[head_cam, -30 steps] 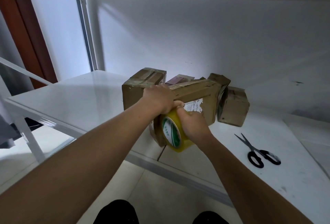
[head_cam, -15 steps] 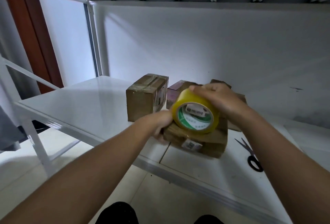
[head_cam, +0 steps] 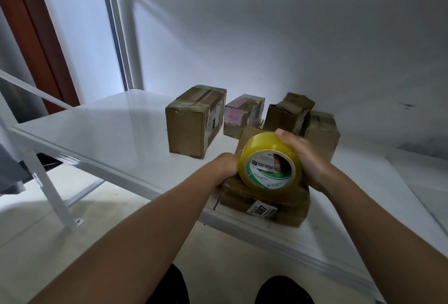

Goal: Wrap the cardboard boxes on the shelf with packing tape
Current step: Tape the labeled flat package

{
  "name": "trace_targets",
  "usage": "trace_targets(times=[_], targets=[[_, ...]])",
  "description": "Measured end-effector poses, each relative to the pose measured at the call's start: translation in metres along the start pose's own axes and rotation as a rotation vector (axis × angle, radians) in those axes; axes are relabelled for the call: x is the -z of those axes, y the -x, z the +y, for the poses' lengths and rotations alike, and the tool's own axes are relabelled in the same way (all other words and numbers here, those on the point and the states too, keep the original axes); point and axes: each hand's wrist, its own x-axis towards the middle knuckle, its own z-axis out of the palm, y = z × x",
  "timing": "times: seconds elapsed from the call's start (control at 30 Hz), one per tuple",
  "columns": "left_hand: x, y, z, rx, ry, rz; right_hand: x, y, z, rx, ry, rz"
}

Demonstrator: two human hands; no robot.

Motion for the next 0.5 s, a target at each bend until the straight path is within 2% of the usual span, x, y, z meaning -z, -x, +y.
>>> trace_targets(times=[0.1, 0.17, 0.3, 0.43, 0.5], targets=[[-0.002, -0.003, -0.005, -0.076, -0.175, 0.075, -0.001, 0.003, 0.003, -0.044, -0.016, -0.037], [0.001, -0.004, -0.006, -0.111, -0.307, 0.108, -0.002, 0.002, -0.006, -0.097, 0.060, -0.039], [-0.001, -0.005, -0.003, -0.136, -0.551, 0.141, -0.002, -0.006, -0.043, -0.241, 0.374, -0.156], [-0.006, 0.000, -0.002, -0.146, -0.640, 0.326, 0.001, -0.003, -0.078, -0.338, 0.730, -0.288], [-0.009, 0.002, -0.002, -0.185, -0.696, 0.411, 0.013, 0.002, -0.087, -0.416, 0.824, -0.330]])
